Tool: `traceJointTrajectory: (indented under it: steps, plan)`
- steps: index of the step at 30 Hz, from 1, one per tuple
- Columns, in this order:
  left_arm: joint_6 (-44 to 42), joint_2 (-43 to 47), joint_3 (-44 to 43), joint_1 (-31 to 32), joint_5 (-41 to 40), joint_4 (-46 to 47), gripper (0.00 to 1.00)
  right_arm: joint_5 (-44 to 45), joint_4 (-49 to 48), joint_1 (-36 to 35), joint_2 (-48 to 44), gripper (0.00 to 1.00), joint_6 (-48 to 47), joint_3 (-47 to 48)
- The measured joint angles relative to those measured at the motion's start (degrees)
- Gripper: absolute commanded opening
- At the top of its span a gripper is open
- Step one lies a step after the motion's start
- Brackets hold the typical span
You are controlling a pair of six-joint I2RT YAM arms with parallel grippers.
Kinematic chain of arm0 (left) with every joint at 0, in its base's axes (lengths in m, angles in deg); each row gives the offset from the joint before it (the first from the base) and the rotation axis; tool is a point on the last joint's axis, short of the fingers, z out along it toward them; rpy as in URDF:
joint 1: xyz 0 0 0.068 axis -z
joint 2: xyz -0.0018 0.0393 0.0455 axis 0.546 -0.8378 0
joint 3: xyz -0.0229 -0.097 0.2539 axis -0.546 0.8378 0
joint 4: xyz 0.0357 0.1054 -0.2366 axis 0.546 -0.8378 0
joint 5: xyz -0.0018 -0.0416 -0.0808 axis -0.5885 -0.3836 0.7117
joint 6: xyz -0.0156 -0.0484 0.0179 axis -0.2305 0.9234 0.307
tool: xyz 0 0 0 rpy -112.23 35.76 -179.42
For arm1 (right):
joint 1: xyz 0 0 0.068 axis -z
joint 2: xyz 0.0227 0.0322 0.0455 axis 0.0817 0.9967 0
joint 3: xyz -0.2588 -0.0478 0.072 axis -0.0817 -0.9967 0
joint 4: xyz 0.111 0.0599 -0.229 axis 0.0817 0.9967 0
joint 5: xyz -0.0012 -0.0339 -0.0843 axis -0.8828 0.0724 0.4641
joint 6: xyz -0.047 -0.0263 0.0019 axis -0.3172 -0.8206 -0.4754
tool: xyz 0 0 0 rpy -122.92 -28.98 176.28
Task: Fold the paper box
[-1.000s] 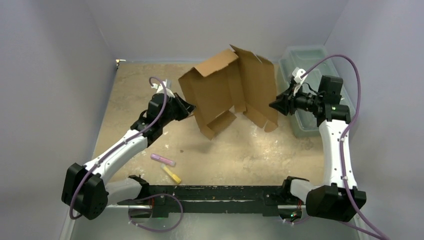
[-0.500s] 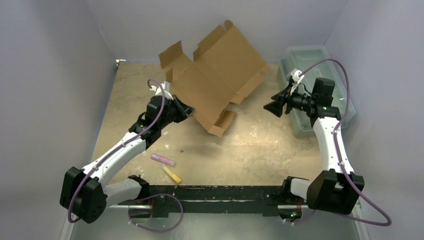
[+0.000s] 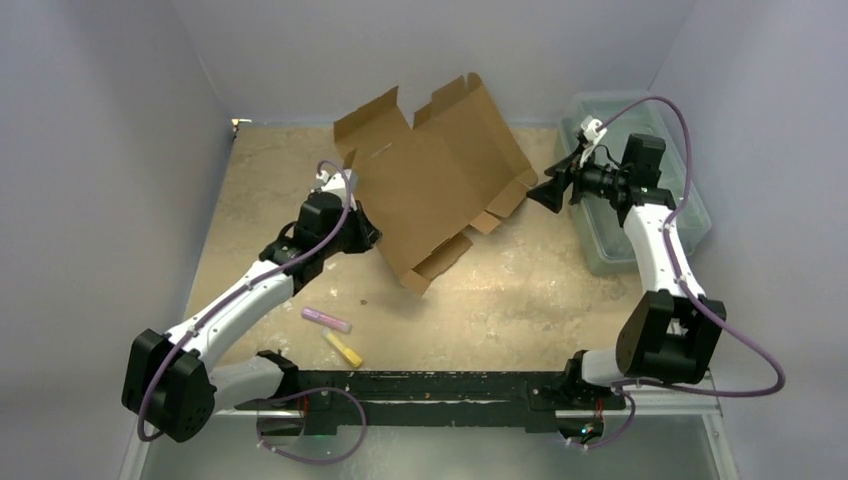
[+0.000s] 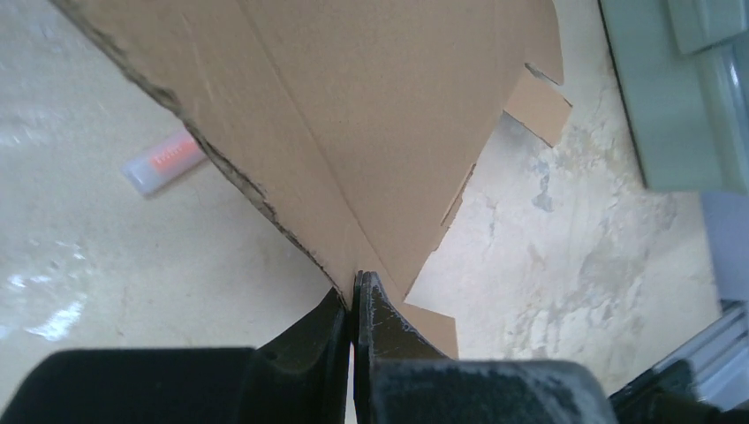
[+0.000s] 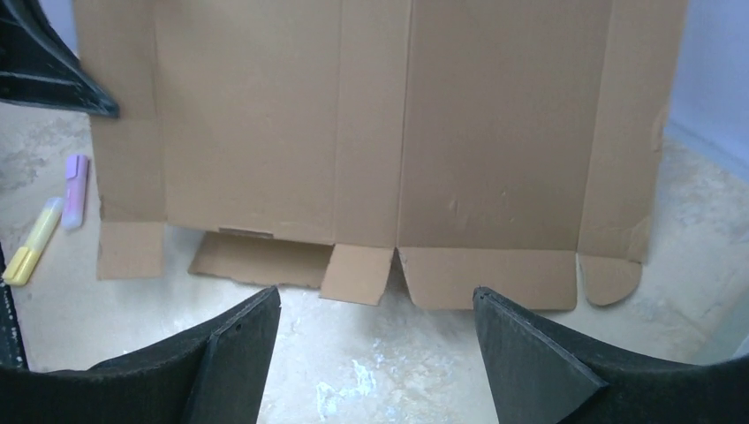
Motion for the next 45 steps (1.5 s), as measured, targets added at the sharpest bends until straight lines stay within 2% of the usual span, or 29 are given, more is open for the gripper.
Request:
traceJointTrajectory:
  steps: [4,8,11,17,22,27,30,36,45]
  plan:
    - [-8.7,1.7,-2.54,0.0,0.57,-1.81,0.0,-0.07,-0.39,0.0,3.1,0.85,-1.29,-0.85]
    - [-18.84,5.22,-7.41,0.0,1.53,-3.56,0.0,-0.44,-0.31,0.0,2.54,0.93,-4.13,-1.27]
    - [-25.86,8.09,-11.28,0.0,1.95,-4.74,0.0,-0.59,0.81,0.0,-0.04,0.98,-7.5,-1.14]
    - [-35.85,13.09,-16.22,0.0,1.92,-6.54,0.0,0.11,-3.08,0.7,-9.2,0.99,-7.13,-1.14]
    - [-38.93,14.97,-17.62,0.0,1.88,-7.78,0.0,-1.7,-10.27,1.14,-9.29,0.99,-2.95,-3.45]
    - [-40.52,15.65,-18.62,0.0,1.46,-9.01,0.0,-1.46,-24.46,1.14,-3.76,0.99,10.56,-14.58]
    - [-41.4,16.11,-18.86,0.0,1.09,-9.25,0.0,0.52,-29.86,1.33,-0.79,0.99,17.68,-18.97]
    - [-41.38,18.38,-17.4,0.0,1.01,-9.18,0.0,4.59,-42.56,1.31,1.29,0.99,26.29,-22.62]
    - [-41.18,23.32,-9.77,0.0,0.28,-8.66,0.0,9.77,-58.1,-0.31,9.57,0.99,34.32,-23.56]
